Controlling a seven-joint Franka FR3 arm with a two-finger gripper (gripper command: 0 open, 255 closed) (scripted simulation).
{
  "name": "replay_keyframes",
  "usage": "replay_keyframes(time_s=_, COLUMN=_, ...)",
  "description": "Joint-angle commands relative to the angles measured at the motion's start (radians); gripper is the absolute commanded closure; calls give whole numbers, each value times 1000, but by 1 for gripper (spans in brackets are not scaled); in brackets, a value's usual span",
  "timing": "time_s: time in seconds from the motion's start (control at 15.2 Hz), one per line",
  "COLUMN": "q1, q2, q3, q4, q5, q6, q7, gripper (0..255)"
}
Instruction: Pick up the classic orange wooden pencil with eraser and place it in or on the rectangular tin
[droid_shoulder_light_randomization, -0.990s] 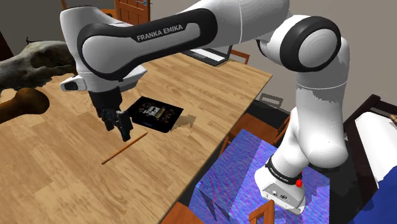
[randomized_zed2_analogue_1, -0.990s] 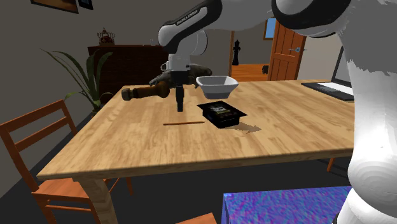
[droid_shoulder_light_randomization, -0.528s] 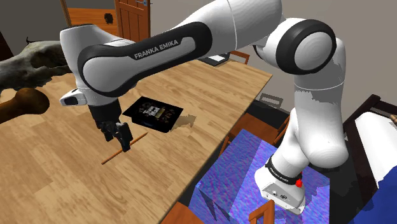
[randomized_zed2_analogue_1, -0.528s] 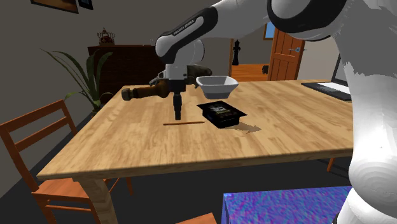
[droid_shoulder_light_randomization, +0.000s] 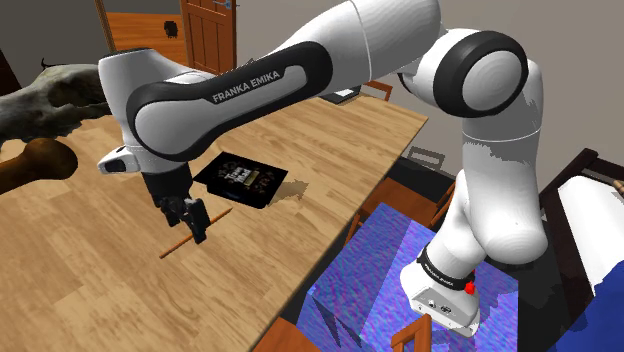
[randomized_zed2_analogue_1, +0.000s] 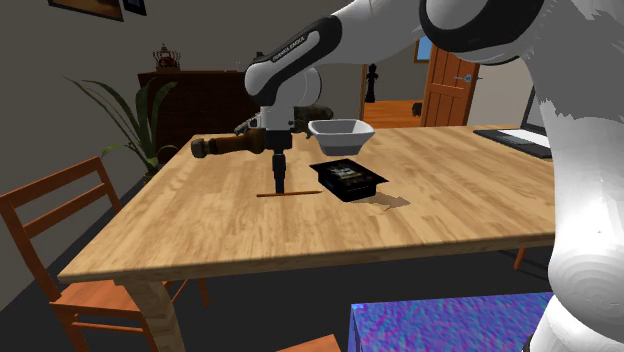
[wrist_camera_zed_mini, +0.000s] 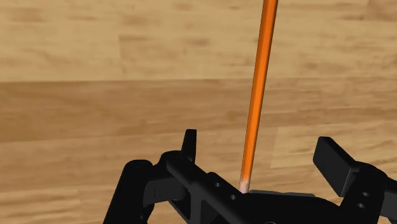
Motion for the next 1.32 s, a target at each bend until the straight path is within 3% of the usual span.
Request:
replay_keyframes(time_s=0.0, q1=0, q2=0, q3=0, q4=0, q5=0, q6=0, q7=0, gripper=0)
replay_keyframes(time_s=0.07, q1=0, q2=0, q3=0, q4=0, q5=0, q6=0, q7=0, gripper=255)
replay_keyframes(time_s=0.66, q1=0, q2=0, q3=0, q4=0, q5=0, q6=0, q7=0, gripper=255)
replay_keyframes(time_s=1.25, q1=-2, q2=-40, q3=5, q4=63, q5=7, q6=-101, q7=7, gripper=255)
